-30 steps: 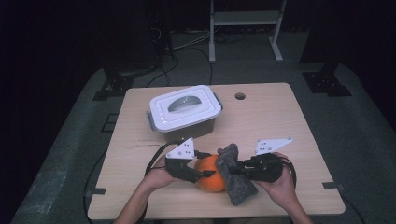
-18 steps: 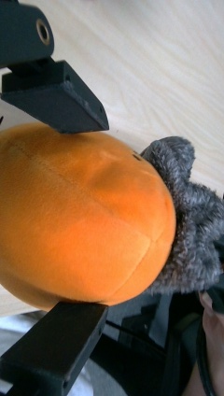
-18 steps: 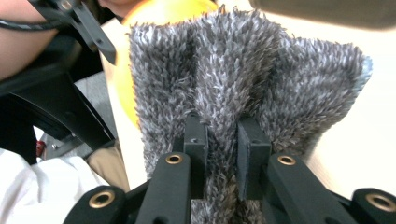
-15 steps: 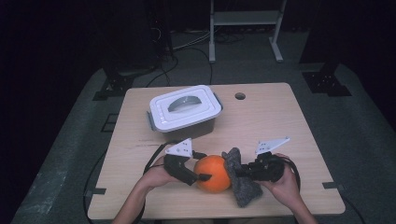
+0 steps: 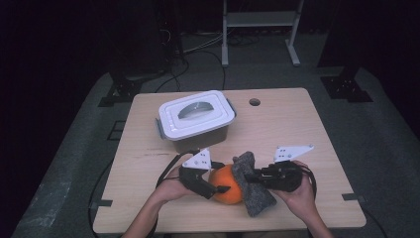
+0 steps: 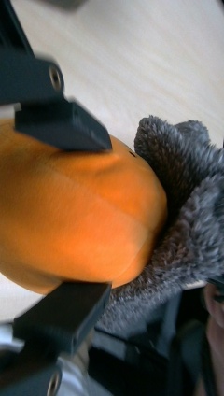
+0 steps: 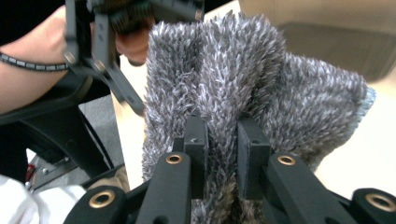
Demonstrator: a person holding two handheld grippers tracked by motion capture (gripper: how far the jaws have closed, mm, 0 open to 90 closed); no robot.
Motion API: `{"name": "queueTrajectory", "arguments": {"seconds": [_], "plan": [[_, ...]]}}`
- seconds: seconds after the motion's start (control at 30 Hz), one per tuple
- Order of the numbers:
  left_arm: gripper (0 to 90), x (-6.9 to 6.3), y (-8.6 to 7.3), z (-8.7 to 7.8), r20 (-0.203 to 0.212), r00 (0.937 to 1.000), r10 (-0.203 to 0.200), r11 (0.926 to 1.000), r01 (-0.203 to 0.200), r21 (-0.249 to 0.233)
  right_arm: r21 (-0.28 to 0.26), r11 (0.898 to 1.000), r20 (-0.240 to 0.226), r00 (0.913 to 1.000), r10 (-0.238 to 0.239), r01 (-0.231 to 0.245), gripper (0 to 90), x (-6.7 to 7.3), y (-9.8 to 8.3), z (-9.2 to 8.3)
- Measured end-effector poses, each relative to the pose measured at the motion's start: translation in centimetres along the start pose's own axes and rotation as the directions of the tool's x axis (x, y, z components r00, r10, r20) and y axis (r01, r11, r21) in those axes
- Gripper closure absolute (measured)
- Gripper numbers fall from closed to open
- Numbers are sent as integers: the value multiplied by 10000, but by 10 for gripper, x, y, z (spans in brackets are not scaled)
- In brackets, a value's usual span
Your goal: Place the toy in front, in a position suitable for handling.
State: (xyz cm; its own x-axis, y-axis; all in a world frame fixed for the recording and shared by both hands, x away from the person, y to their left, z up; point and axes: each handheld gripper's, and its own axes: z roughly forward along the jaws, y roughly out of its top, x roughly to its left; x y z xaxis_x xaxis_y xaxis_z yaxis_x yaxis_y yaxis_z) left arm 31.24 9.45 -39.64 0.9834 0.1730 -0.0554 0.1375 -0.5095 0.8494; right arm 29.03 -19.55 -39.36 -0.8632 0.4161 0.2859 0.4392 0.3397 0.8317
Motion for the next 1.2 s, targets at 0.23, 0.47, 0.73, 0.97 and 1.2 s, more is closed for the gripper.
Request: {"name": "queueTrajectory", "arguments": {"seconds": [0.23, 0.47, 0.73, 0.97, 1.2], "plan": [[164, 11, -15, 3, 495, 9983, -321, 9991, 308, 283, 608, 9979, 360, 9992, 197, -219, 761, -10, -10, -1], [366, -3, 0, 0, -783, 9957, 493, 9978, -456, 489, -293, 9995, 420, 9990, -128, 140, 762, 0, 2, -13], [381, -11, 7, 4, -1385, 9863, 894, 9938, -790, 787, -269, 9988, 403, 9984, -398, 409, 761, 7, 4, -5], [379, -12, 9, 4, -1720, 9817, 812, 9945, -684, 790, -277, 9994, 774, 9968, -188, 210, 760, 2, 1, -7], [339, -16, 9, 12, -1681, 9825, 805, 9939, -662, 887, -202, 9995, 597, 9979, -231, 244, 761, 3, 2, -2]]}}
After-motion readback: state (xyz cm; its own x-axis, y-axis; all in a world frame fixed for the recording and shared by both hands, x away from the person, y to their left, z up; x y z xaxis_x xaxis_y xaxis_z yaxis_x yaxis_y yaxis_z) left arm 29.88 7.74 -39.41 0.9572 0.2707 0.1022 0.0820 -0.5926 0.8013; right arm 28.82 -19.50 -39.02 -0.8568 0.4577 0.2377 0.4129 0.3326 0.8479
